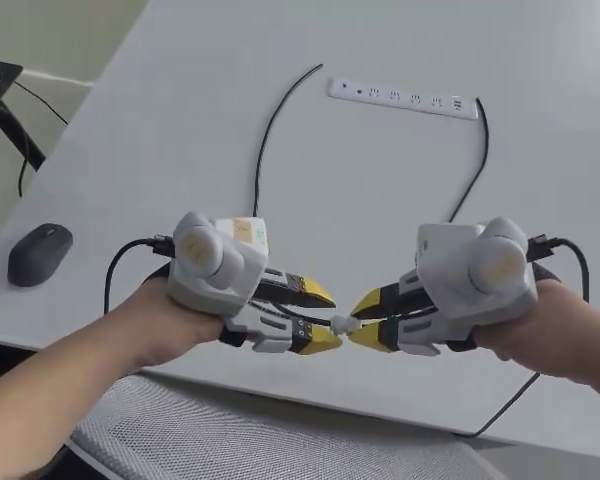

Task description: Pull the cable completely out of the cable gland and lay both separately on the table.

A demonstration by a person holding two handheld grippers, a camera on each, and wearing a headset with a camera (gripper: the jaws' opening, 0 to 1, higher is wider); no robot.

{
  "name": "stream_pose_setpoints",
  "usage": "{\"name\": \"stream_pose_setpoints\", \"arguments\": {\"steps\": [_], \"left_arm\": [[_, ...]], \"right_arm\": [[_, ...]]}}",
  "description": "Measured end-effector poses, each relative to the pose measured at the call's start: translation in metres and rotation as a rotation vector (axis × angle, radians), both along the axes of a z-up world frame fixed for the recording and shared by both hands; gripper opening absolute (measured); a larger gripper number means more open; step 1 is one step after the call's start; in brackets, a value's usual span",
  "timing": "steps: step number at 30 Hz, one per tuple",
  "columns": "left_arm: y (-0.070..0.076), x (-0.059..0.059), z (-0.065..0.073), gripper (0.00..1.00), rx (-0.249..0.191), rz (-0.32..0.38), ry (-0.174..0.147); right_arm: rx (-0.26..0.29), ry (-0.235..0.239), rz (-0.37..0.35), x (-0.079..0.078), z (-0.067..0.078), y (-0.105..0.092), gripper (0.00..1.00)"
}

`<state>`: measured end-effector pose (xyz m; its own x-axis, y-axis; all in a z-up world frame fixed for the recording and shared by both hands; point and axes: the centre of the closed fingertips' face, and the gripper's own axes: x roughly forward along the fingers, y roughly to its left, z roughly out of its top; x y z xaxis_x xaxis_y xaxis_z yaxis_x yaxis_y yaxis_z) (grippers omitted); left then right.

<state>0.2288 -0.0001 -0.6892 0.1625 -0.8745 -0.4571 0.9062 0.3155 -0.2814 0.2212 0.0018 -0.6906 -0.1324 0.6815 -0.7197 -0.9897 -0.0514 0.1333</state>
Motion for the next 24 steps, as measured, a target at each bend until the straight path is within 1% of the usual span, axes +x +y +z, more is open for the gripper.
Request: {"name": "stream_pose_setpoints", "arguments": {"steps": [2,4,6,9,11,12,16,17,24], "left_arm": [[-0.0020,-0.0003,0.0003,0.22,-0.004,-0.011,-0.008],[-0.0038,-0.0016,-0.0006,0.19,-0.004,-0.022,-0.002],[-0.0050,-0.0020,-0.0010,0.17,-0.004,-0.030,-0.008],[-0.0065,-0.0019,-0.0021,0.17,-0.006,-0.036,-0.010],[-0.0069,-0.0013,-0.0019,0.17,-0.006,-0.041,-0.021],[-0.0072,-0.0015,-0.0018,0.17,-0.008,-0.042,-0.021],[-0.0083,-0.0016,-0.0010,0.17,-0.009,-0.055,-0.047],[-0.0086,-0.0010,-0.0006,0.17,-0.009,-0.056,-0.058],[-0.0100,-0.0003,0.0019,0.16,-0.029,-0.060,-0.081]], "right_arm": [[0.000,0.000,0.001,0.0000,0.0000,-0.0011,0.06],[0.003,0.000,0.002,0.0001,0.0003,-0.0017,0.06],[0.002,-0.001,0.004,0.0003,-0.0001,-0.0023,0.06],[0.001,-0.001,0.011,0.0005,-0.0010,-0.0034,0.06],[0.005,-0.006,0.019,0.0010,-0.0009,-0.0037,0.06],[0.008,-0.006,0.025,0.0011,-0.0009,-0.0042,0.06],[0.024,-0.003,0.044,0.0019,-0.0006,-0.0053,0.06],[0.028,-0.004,0.046,0.0023,-0.0004,-0.0054,0.06],[0.069,0.012,0.060,0.0037,0.0014,-0.0072,0.06]]}}
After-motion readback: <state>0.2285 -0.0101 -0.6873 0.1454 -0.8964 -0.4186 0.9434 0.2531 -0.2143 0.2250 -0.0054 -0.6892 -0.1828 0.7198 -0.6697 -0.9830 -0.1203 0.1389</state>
